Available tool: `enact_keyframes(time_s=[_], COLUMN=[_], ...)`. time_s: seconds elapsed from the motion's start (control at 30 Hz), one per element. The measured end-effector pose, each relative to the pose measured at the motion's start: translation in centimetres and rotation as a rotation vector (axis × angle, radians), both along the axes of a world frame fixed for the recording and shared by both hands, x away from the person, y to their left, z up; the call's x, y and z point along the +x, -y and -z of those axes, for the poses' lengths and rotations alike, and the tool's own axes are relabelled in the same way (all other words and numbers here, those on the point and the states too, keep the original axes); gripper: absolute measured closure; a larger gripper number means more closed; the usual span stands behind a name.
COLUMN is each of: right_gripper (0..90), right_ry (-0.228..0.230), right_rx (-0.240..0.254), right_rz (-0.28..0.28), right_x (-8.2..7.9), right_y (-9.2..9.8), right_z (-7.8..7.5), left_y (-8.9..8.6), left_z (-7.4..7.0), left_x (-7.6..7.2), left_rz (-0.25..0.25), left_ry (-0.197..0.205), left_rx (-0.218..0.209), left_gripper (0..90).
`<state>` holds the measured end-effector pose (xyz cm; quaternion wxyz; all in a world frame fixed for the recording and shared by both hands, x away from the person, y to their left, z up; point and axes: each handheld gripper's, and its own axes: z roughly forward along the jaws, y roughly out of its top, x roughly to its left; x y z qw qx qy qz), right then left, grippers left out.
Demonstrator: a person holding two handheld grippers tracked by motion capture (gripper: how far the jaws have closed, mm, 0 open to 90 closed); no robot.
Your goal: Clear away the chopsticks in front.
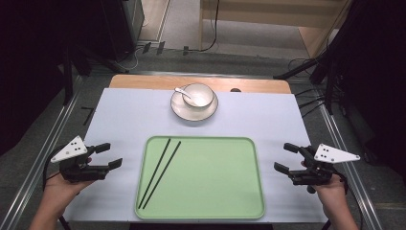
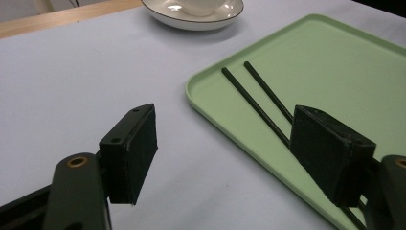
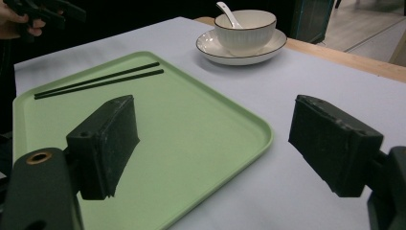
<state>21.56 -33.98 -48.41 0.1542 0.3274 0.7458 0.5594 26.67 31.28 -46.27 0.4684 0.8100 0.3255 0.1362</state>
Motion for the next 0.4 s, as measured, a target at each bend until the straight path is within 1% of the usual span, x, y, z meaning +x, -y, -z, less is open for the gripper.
enact_keyframes(time_s=[0.07, 0.3, 0.4], right_gripper=[17.4, 17.4, 17.4], right_ry=[0.001, 0.001, 0.001], right_rx=[0.002, 0.002, 0.003], right_rz=[0.000, 0.000, 0.000], right_x=[0.01, 0.01, 0.02], right_y=[0.00, 0.00, 0.00], right_z=[0.02, 0.01, 0.01], left_y=[0.03, -0.06, -0.02], left_z=[0.06, 0.03, 0.12], left_x=[0.02, 0.04, 0.10], left_rz=[0.001, -0.008, -0.011], left_ry=[0.003, -0.002, -0.005], left_rx=[0.006, -0.002, 0.006], left_gripper=[25.0, 25.1, 24.9])
